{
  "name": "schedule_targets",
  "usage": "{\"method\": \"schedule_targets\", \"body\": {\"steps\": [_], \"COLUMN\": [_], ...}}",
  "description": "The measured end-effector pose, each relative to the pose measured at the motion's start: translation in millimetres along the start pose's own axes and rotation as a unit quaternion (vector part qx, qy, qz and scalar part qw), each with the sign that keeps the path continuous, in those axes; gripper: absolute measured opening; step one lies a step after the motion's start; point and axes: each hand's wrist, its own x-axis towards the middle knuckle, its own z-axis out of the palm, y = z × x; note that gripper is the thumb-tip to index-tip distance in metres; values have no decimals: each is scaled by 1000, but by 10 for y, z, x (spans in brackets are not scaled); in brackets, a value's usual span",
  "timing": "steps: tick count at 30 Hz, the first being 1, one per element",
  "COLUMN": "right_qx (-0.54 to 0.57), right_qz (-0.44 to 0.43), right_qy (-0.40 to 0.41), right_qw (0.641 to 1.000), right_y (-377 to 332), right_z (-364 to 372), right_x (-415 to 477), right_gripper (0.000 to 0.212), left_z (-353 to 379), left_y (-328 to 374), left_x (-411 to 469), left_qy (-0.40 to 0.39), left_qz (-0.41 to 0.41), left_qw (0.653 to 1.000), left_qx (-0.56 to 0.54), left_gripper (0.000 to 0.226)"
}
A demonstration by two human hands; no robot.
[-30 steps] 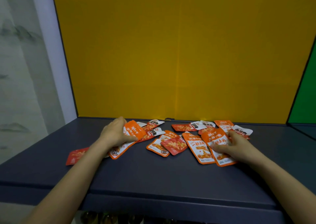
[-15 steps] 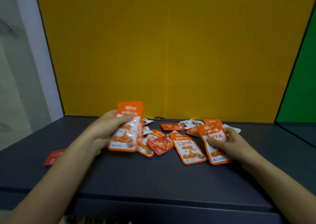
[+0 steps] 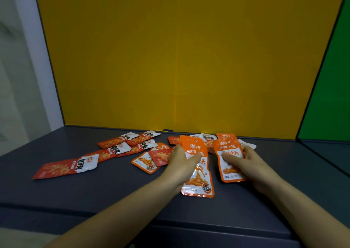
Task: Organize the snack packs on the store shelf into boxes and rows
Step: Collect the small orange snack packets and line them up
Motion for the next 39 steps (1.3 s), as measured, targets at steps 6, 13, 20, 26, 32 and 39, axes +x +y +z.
{"method": "schedule_targets", "body": {"steps": [6, 13, 20, 26, 32, 39], "right_qx": [13, 19, 60, 84, 79, 37], "right_qz": [-12, -20, -3, -7, -16, -22], "right_qy": [-2, -9, -17, -21, -16, 0], "right_qw": [1000, 1000, 998, 996, 997, 999], "right_y": [3, -11, -14, -31, -31, -26], "right_z": [48, 111, 109, 122, 141, 167], "right_x": [-18, -16, -30, -43, -62, -19], "right_gripper": [32, 33, 35, 39, 40, 44], "left_z": [18, 28, 93, -83, -818, -1282], "left_y": [0, 102, 145, 175, 202, 88], "left_x": [31, 76, -5, -31, 43, 197], "left_qy": [-2, 8, -25, -27, -8, 12], "left_qz": [-10, -47, -42, -31, -44, -77], "left_qw": [999, 999, 996, 994, 996, 994], "left_qx": [32, -14, -79, -99, -83, 71], "left_gripper": [59, 28, 64, 43, 10, 30]}}
